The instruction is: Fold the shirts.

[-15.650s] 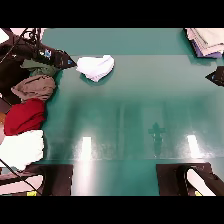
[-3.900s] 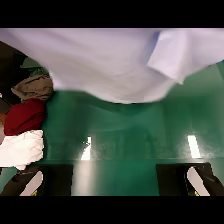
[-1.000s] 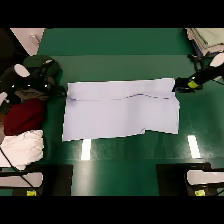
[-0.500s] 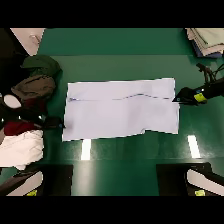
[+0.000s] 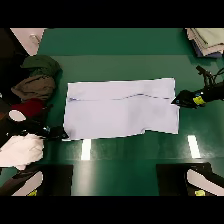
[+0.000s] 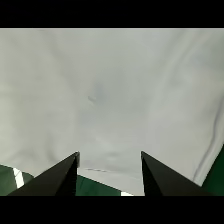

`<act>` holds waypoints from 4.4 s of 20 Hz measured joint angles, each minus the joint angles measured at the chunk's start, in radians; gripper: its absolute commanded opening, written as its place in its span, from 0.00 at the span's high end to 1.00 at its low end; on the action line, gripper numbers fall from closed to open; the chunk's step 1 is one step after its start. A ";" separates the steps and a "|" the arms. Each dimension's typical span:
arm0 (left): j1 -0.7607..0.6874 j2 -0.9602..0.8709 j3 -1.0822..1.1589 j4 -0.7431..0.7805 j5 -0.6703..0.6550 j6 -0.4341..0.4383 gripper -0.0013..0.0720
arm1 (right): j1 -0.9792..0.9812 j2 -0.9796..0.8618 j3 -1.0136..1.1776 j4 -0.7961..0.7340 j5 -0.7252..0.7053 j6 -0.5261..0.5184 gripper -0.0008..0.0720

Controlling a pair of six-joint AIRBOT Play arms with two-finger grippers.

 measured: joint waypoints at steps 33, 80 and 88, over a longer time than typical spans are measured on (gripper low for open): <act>0.002 0.160 0.209 -0.028 -0.186 0.020 0.95 | -0.081 0.414 -0.390 -0.136 0.104 0.083 0.98; -0.329 -0.524 0.822 -0.186 -0.002 -0.012 0.95 | -0.311 -0.543 0.140 0.387 0.045 -0.425 0.29; -0.404 -0.525 0.823 -0.186 0.051 -0.043 0.95 | -0.203 -0.542 0.219 0.433 0.076 -0.462 0.97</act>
